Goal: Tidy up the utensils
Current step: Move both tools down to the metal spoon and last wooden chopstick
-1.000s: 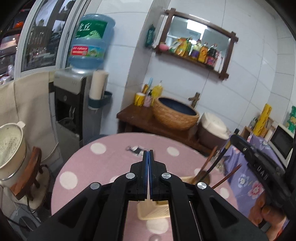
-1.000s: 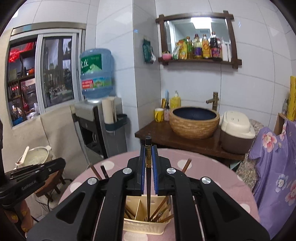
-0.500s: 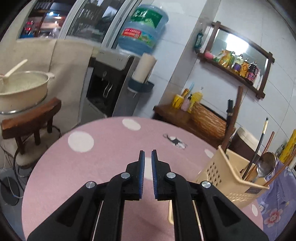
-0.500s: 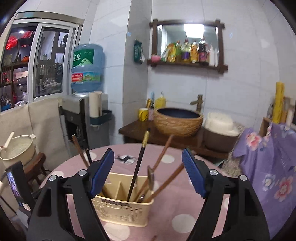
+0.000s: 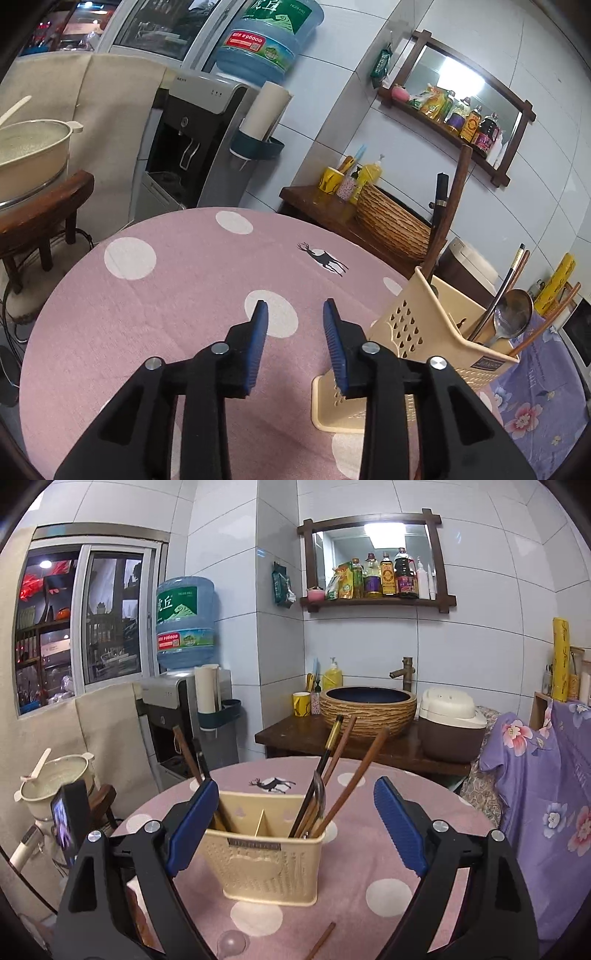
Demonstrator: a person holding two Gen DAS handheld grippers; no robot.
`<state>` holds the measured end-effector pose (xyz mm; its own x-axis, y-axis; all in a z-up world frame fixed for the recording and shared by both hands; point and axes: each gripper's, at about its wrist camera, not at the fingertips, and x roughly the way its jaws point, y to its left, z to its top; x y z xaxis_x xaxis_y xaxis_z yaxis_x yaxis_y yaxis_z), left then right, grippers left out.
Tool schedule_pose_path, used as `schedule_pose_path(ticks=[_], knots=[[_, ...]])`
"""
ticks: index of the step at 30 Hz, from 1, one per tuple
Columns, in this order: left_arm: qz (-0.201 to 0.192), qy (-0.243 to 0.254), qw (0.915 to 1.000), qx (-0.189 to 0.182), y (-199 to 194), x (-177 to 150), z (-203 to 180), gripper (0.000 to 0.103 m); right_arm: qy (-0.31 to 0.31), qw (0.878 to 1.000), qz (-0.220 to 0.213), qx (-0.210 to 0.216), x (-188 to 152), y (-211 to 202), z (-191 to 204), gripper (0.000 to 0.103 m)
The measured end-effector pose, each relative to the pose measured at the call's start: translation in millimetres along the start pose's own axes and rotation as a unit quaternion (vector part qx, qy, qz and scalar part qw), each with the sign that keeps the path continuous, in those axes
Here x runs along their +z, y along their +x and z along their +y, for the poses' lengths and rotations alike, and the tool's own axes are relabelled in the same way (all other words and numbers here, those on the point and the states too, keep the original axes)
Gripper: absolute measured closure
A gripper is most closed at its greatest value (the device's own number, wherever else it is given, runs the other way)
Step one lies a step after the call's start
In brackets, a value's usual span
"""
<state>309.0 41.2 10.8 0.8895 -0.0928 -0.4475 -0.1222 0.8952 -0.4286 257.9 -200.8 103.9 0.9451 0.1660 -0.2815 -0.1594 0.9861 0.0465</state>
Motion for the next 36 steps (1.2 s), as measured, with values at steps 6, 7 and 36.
schedule_pose_path(ticks=[6,7,36], knots=[[0.006,0.000,0.9999,-0.010,-0.6,-2.0,-2.9,0.061,0.013,0.999,0.039,0.029,-26.2,-11.4,-2.3,0.018],[0.009,0.003,0.9999,-0.011,-0.4,-2.1,-4.2,0.061,0.012,0.998,0.048,0.035,-31.5,-11.5,-1.1,0.018],[0.225,0.233,0.9462,-0.001,-9.1,-90.4,-47.8,0.051,0.118,0.956,0.266,-0.046,-175.3,33.0,-46.6,0.050]])
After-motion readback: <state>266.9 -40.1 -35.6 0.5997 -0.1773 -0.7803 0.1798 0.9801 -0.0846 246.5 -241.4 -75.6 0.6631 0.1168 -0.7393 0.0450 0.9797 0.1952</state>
